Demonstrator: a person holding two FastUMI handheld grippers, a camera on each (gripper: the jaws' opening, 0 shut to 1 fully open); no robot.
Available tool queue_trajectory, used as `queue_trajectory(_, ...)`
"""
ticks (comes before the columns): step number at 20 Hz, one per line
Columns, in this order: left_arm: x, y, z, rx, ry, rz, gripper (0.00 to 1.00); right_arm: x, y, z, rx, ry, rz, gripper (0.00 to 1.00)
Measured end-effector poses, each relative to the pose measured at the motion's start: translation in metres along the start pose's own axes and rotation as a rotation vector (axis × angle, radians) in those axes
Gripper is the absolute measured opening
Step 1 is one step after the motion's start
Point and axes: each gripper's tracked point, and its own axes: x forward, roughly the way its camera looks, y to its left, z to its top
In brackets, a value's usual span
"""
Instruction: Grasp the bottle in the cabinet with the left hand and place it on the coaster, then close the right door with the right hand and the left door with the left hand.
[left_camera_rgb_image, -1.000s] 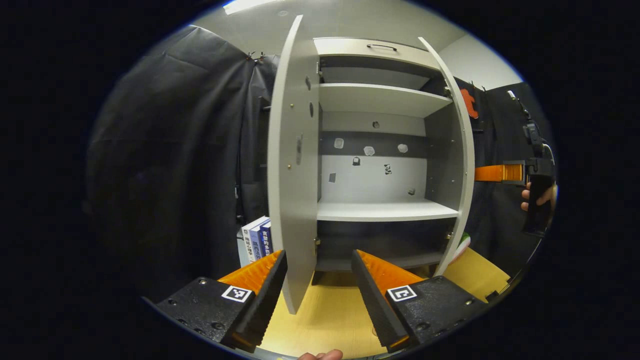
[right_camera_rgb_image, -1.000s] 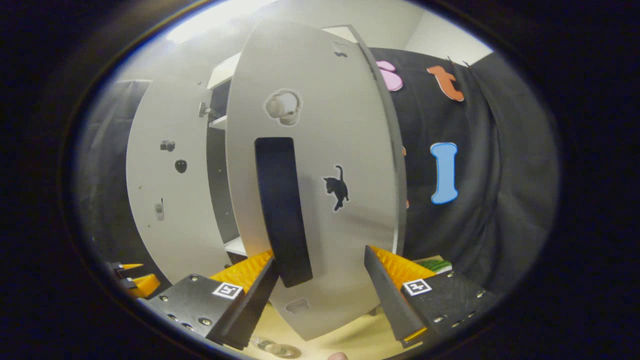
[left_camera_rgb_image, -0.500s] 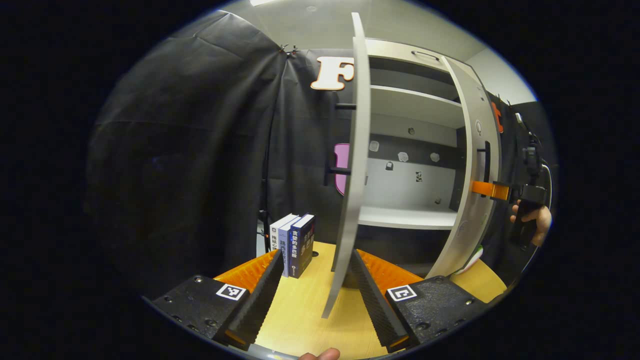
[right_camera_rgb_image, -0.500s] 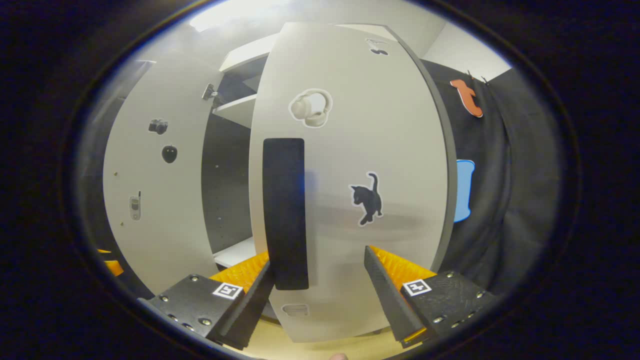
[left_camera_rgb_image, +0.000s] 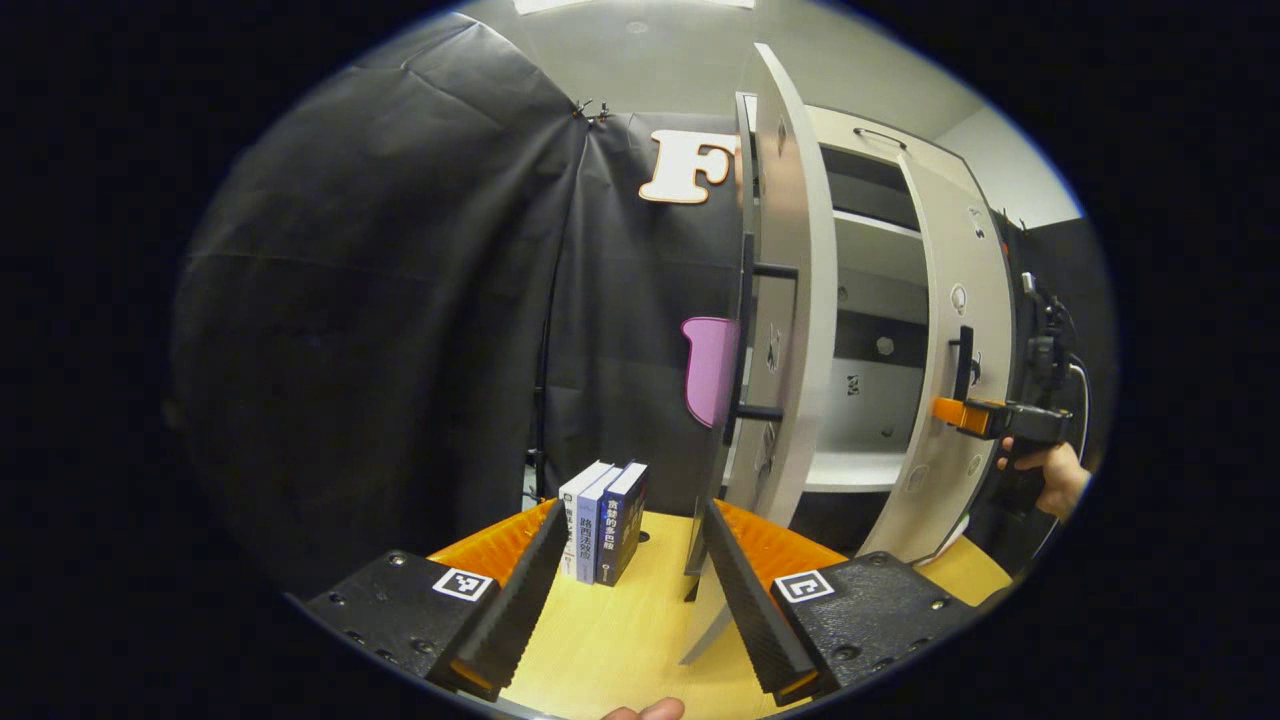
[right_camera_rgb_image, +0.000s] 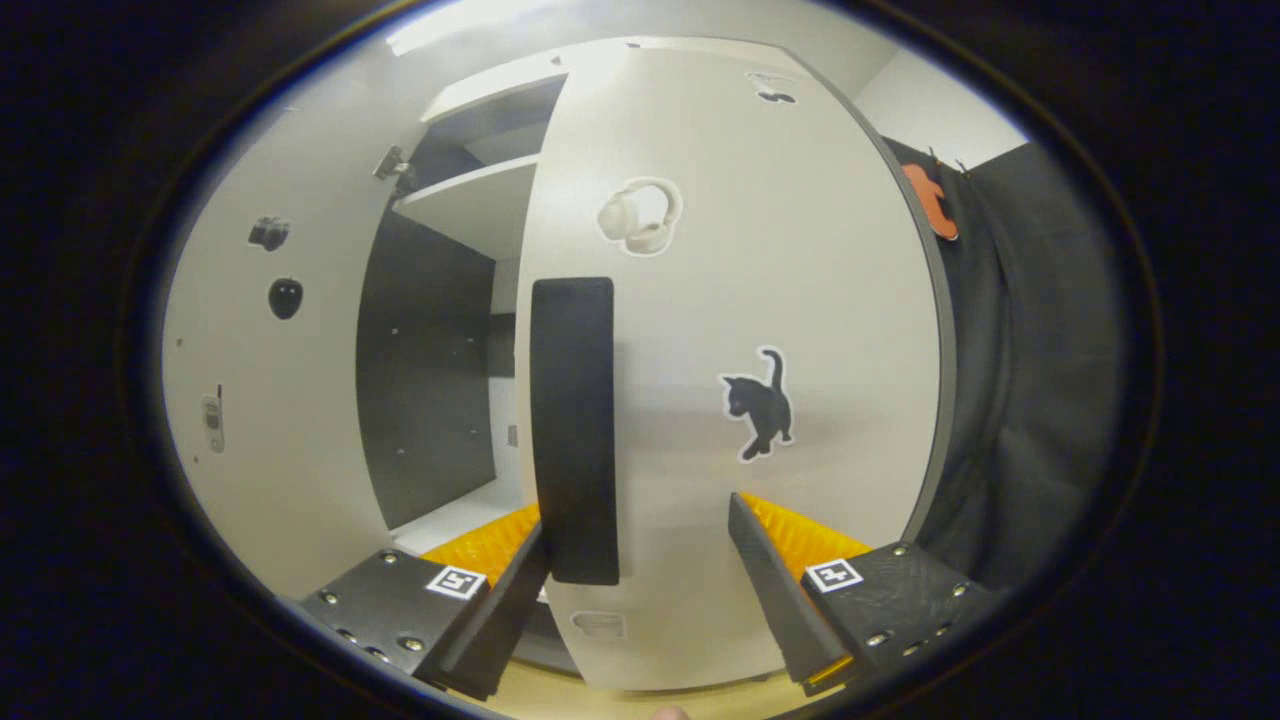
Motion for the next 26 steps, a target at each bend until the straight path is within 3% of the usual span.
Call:
queue_trajectory(1, 0.003, 0.0, 0.003, -0.012, 0.0, -0.012, 0.82, 0.001, -0.001, -0.001, 0.002, -0.004, -0.015, 0.97)
queue_trajectory(2, 0.007, 0.0, 0.006, -0.028, -0.001, -0.028, 0.87, 0.002, -0.001, -0.001, 0.003, -0.01, -0.027, 1.0)
queue_trajectory(6, 0.018, -0.008, 0.02, -0.068, 0.0, -0.111, 0.87, 0.005, 0.0, -0.003, -0.002, -0.022, -0.062, 1.0)
queue_trajectory(14, 0.027, -0.034, 0.05, 0.051, -0.044, -0.232, 0.87, 0.009, 0.0, -0.005, -0.009, -0.03, -0.117, 1.0)
queue_trajectory(21, 0.048, -0.043, 0.042, 0.075, -0.01, -0.3, 0.86, 0.007, 0.001, -0.006, -0.011, -0.025, -0.111, 1.0)
queue_trajectory(22, 0.048, -0.045, 0.041, 0.079, -0.007, -0.318, 0.82, 0.007, 0.001, -0.007, -0.01, -0.024, -0.11, 1.0)
queue_trajectory(26, 0.047, -0.055, 0.044, 0.127, -0.008, -0.349, 0.87, 0.002, 0.003, -0.008, 0.017, -0.001, -0.057, 1.0)
